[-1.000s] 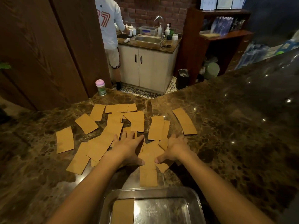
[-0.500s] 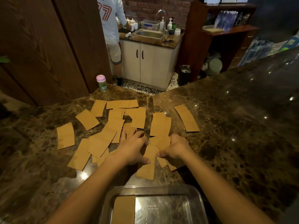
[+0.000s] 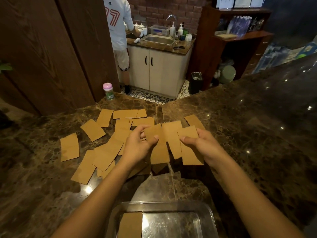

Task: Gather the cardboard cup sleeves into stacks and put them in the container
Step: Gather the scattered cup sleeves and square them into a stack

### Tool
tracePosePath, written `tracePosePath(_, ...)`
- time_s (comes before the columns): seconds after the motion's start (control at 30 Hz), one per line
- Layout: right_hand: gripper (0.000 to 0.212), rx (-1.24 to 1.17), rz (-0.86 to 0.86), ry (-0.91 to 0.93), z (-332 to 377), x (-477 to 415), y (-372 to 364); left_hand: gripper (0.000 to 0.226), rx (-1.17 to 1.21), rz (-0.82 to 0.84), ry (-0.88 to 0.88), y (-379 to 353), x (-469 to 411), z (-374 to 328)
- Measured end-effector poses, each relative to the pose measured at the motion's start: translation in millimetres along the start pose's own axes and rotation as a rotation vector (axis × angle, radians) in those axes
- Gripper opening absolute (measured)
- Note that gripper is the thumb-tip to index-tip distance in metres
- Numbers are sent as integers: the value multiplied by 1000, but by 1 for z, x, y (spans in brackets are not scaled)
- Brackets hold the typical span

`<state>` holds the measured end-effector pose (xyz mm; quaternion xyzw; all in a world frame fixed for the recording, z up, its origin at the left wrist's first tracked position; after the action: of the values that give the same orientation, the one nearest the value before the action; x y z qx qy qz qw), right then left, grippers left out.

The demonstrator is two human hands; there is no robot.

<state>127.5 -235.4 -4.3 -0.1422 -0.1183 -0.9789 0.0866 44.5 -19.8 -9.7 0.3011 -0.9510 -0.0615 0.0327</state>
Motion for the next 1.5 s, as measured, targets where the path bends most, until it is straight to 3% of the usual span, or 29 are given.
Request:
tracePosePath(0.13, 25, -130, 35, 13, 14, 12, -15, 29, 220, -67, 145, -6, 1, -5)
tracePosePath(0.3, 20, -149, 36, 87, 23, 20, -32, 26, 514, 102, 351, -22, 11, -14)
tracePosePath(0.37, 19, -149, 19, 118, 26, 20, -34, 31, 564, 125, 345, -21, 11, -19)
tracePosePath(0.53, 19, 52, -200, 310, 36, 23, -27, 34, 322, 22, 108, -16, 9, -28)
tracePosePath(0.63, 14, 136, -224, 403, 39, 30, -36, 38, 215, 53, 8, -23, 12, -33)
tracePosePath(0.8, 15, 39, -117, 388, 39, 40, -53, 40, 260, 78, 87, -25, 14, -32)
tracePosePath(1.0, 22, -229, 12, 109, 28, 36, -62, 24, 494, 106, 338, -18, 16, -23)
tracePosePath(1.1, 22, -458, -29, -42, 30, 30, -51, 27, 534, 146, 343, -10, 15, -24)
tracePosePath(1.2, 24, -387, -1, 2, 39, 27, -38, 17, 460, 184, 284, -6, 14, -25)
tracePosePath(1.4, 15, -119, 66, 233, 62, 26, -32, 18, 374, 288, 195, -6, 19, -29)
tracePosePath(1.5, 16, -92, 33, 269, 65, 27, -32, 14, 373, 263, 240, -3, 21, -28)
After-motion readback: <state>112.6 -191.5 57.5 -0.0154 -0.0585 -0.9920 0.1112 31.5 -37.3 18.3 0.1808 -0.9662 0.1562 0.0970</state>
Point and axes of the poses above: each hand's wrist, its own x-axis away from the middle knuckle, its own y-axis out of the back of the hand, z = x × y, the point moved 6 cm from there along -x, towards the middle knuckle, and after that the axes turned 14 degrees about -z, right-handed, at the moved point
